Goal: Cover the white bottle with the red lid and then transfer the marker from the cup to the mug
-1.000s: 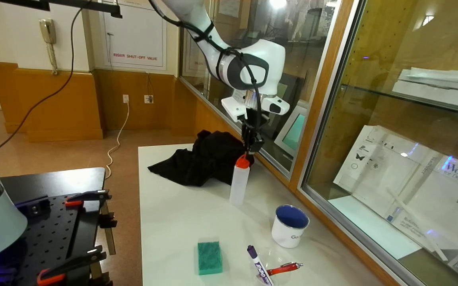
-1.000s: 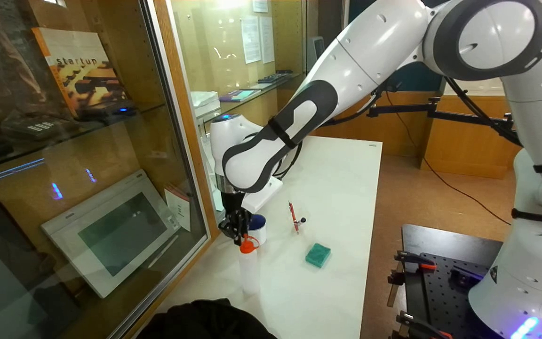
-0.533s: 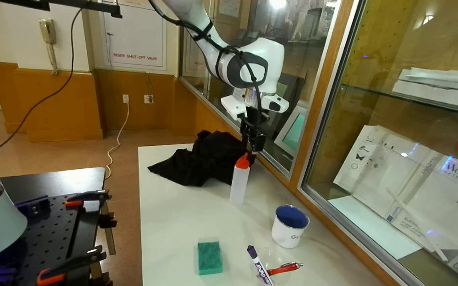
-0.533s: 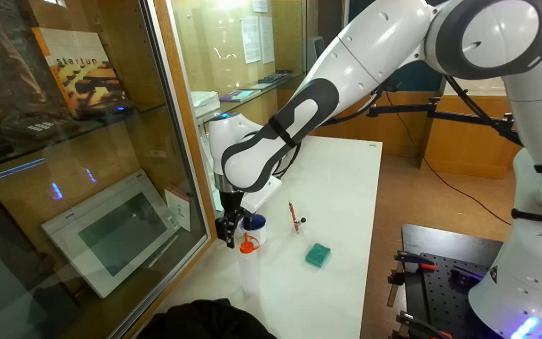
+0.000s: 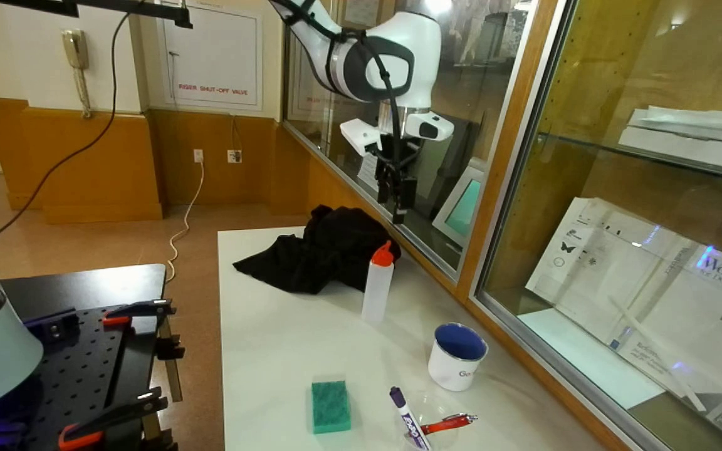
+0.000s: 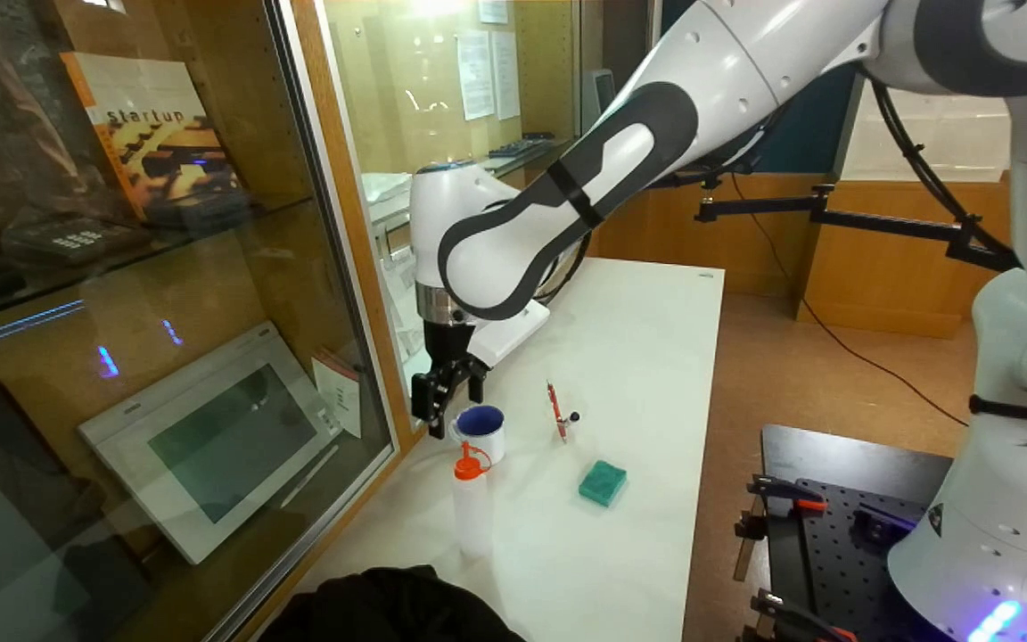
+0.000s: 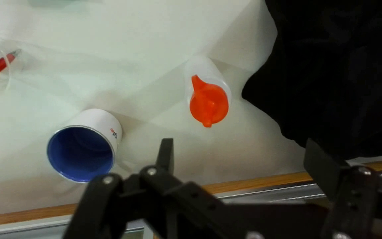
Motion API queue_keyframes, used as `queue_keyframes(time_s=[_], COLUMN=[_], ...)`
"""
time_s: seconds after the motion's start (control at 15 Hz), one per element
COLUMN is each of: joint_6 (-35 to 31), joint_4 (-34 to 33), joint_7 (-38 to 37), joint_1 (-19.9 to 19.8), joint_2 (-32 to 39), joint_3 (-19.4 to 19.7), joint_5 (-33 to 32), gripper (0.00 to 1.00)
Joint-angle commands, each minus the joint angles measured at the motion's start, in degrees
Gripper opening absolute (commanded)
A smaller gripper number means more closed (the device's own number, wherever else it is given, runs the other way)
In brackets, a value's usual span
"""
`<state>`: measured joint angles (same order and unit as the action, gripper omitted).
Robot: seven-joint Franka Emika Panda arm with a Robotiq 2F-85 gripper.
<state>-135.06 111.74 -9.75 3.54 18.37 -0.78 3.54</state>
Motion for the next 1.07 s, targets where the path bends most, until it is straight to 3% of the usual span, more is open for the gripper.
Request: queue_keyframes(time_s=[0.0, 0.33, 0.6, 0.8, 1.0], joint_6=[-2.92, -12.65, -20.3, -21.16, -18.01], joint_4=[10.2, 20.7, 26.02, 26.15, 24.38], joint_7=[-4.45, -11.83, -16.14, -17.63, -17.16], joint_1=[-0.02, -1.93, -5.54, -8.57, -11.11], joint_2=[-9.19, -15.75, -16.73, -14.57, -11.72], joint_3=[0.84, 3.47, 6.6, 8.79, 10.13], joint_5=[0.18, -0.65, 0.88, 4.2, 10.77], gripper=[1.0, 1.0, 1.0, 1.0, 1.0])
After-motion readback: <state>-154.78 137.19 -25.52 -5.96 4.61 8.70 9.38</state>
